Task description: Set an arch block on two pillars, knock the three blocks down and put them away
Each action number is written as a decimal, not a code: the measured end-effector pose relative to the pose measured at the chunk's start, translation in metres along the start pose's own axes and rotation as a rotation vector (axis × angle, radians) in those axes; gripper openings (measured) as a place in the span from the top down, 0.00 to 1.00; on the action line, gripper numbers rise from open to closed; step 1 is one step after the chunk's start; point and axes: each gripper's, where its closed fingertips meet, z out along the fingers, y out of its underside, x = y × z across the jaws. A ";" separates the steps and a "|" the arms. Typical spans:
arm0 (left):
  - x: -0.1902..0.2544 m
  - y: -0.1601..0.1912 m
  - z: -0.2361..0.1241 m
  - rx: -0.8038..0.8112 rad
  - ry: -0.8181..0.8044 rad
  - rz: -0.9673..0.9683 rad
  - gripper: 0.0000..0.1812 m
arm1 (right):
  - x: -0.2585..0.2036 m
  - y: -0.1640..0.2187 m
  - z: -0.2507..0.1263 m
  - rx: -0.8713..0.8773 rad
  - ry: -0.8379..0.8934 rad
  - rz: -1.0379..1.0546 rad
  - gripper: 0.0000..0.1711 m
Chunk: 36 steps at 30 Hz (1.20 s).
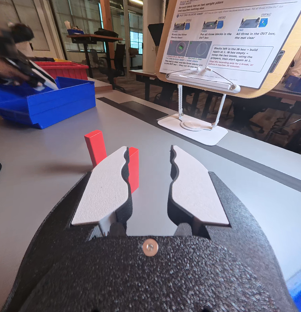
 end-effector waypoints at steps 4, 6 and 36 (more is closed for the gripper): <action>0.007 0.057 0.043 -0.241 0.077 -0.010 0.73 | 0.001 0.003 0.001 -0.007 -0.001 0.014 0.74; 0.008 0.077 0.054 -0.327 0.074 0.002 0.72 | 0.003 0.006 0.002 -0.014 -0.002 0.024 0.74; 0.411 -0.081 -0.182 1.090 -0.257 1.181 0.92 | -0.153 -0.003 0.008 -0.275 -0.433 -0.241 0.79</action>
